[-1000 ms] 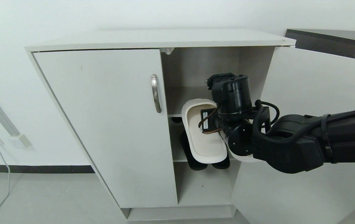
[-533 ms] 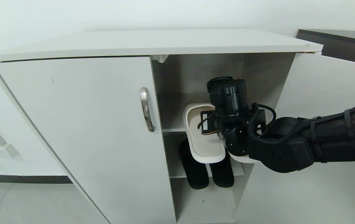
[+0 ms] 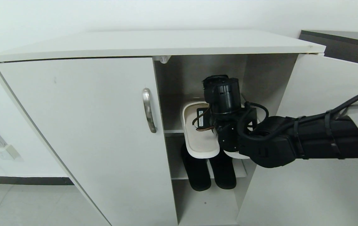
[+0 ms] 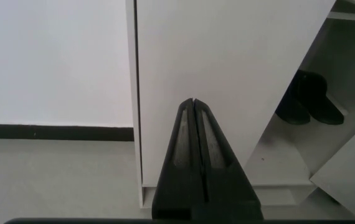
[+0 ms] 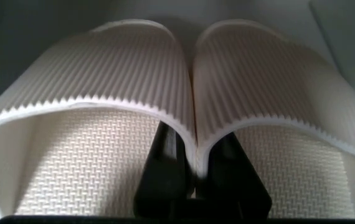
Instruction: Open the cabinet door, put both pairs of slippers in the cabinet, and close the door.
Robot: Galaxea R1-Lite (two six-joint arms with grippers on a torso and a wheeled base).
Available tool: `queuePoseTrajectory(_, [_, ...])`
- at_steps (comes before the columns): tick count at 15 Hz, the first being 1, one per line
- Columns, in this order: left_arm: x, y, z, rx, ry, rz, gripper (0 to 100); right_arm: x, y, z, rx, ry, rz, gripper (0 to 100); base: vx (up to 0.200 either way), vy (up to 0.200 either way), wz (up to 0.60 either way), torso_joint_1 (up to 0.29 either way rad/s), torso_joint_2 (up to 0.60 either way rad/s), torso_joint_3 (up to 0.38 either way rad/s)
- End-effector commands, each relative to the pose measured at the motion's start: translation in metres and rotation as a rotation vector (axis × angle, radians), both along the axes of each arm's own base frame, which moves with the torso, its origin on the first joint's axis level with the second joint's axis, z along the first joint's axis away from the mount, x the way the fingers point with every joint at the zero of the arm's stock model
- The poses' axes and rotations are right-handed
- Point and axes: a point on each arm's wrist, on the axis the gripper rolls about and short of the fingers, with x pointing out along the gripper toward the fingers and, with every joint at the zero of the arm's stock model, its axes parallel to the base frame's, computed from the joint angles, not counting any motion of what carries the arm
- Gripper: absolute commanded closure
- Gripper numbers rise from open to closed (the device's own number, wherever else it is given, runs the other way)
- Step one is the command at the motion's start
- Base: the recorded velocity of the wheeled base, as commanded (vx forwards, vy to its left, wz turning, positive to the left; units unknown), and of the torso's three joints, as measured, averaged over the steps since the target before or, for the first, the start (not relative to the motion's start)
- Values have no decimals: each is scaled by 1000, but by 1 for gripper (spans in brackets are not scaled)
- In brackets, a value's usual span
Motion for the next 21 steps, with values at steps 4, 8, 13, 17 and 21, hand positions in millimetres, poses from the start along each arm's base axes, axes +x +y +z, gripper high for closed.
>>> queuePoseTrajectory(4, [0, 0, 0, -1, 0, 1, 100, 27, 2, -4, -12, 11, -38, 100, 0, 0, 0, 0, 0, 0])
queuePoseTrajectory(8, [0, 0, 0, -1, 0, 1, 100, 42, -1, 6, -2, -1, -62, 100, 0, 0, 0, 0, 0, 0])
queuePoseTrajectory(13, [0, 0, 0, -2, 0, 1, 100, 55, 1, 3, -8, -2, -78, 100, 0, 0, 0, 0, 0, 0])
queuePoseTrajectory(17, [0, 0, 0, -2, 0, 1, 100, 59, 2, 1, -17, -2, -80, 100, 0, 0, 0, 0, 0, 0])
queuePoseTrajectory(21, [0, 0, 0, -1, 0, 1, 100, 59, 2, 0, -20, -1, -81, 100, 0, 0, 0, 0, 0, 0])
